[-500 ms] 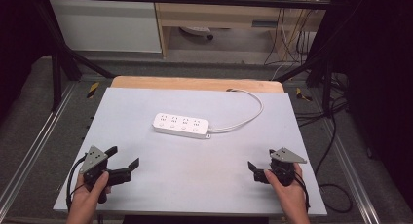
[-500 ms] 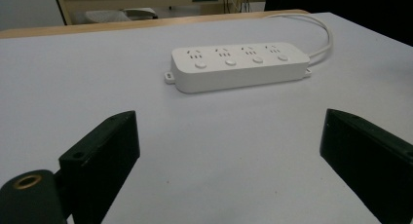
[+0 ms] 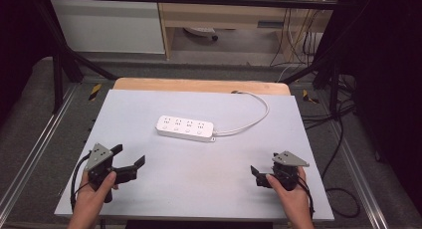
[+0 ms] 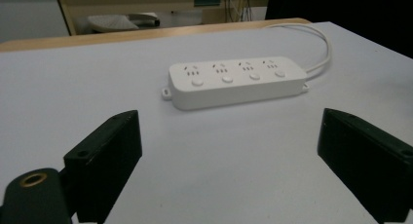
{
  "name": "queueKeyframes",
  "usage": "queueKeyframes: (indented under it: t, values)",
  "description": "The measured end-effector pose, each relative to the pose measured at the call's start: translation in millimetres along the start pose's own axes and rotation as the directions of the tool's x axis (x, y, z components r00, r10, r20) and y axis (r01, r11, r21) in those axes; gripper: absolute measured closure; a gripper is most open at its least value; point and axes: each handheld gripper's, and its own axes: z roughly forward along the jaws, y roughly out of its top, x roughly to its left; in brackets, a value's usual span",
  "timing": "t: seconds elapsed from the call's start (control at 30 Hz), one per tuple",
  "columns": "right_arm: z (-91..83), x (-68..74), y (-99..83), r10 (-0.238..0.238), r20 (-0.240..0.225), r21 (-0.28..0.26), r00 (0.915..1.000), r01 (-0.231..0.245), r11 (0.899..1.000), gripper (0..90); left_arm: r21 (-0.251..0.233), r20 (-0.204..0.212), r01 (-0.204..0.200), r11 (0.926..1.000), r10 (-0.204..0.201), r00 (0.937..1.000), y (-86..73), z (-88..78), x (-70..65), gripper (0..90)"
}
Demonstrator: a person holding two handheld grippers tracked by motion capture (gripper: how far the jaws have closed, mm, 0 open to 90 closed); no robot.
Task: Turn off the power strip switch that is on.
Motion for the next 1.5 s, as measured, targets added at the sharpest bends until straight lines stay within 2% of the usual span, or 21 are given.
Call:
queueKeyframes:
  t: [0.03,0.07,0.13,0.17,0.2,0.23,0.3,0.43,0.57,0.7,0.97,1.5]
  values:
    - [0.3,0.6,-0.1,-0.004,0.000,0.002,1.0000,0.004,1.000,4.1,-0.004,0.009,0.008,1.0000,-0.008,0.9999,5.1,1.6,-0.7,8.9]
    - [0.3,1.3,-0.2,-0.006,-0.003,0.004,1.0000,0.006,1.000,4.2,-0.011,0.033,0.004,0.9999,-0.004,0.9994,14.9,6.0,-3.5,8.9]
    - [-0.4,1.9,-0.3,-0.008,-0.014,0.000,0.9999,0.008,1.000,4.3,-0.022,0.054,-0.003,0.9998,0.004,0.9986,25.0,11.3,-7.3,8.9]
    - [-0.9,2.0,-0.3,-0.008,-0.019,-0.001,0.9998,0.008,1.000,4.3,-0.022,0.054,-0.003,0.9998,0.004,0.9986,25.0,11.3,-7.3,8.9]
    - [-1.3,2.2,-0.3,-0.008,-0.024,-0.002,0.9997,0.008,1.000,4.3,-0.031,0.066,-0.012,0.9994,0.014,0.9977,34.3,18.2,-11.6,8.9]
    - [-1.5,2.6,-0.4,-0.008,-0.027,-0.003,0.9996,0.008,1.000,4.3,-0.031,0.066,-0.012,0.9994,0.014,0.9977,34.3,18.2,-11.6,8.9]
    - [-2.1,3.7,-1.0,-0.018,-0.032,0.000,0.9993,0.018,1.000,4.3,-0.030,0.071,-0.029,0.9991,0.031,0.9970,43.8,28.4,-16.3,8.9]
    - [-2.9,6.5,-1.6,-0.020,-0.035,0.003,0.9992,0.020,1.000,4.2,-0.035,0.090,-0.024,0.9991,0.027,0.9956,56.1,46.4,-22.7,9.5]
    - [-2.9,8.3,-1.0,-0.025,-0.038,0.002,0.9990,0.025,1.000,4.3,-0.023,0.099,-0.042,0.9988,0.045,0.9941,65.0,60.2,-29.9,9.8]
    - [-1.6,8.6,-1.0,-0.028,-0.038,0.004,0.9989,0.028,1.000,4.3,-0.016,0.110,-0.033,0.9993,0.035,0.9933,73.2,71.1,-36.1,9.8]
    - [-2.1,7.3,-1.7,-0.022,-0.031,0.006,0.9993,0.022,1.000,4.3,-0.016,0.115,-0.059,0.9981,0.060,0.9916,84.4,86.6,-45.0,9.9]
    - [-2.0,8.5,-1.5,-0.028,-0.036,0.012,0.9990,0.028,1.000,4.6,-0.022,0.108,-0.080,0.9966,0.082,0.9908,100.5,108.3,-52.0,9.8]
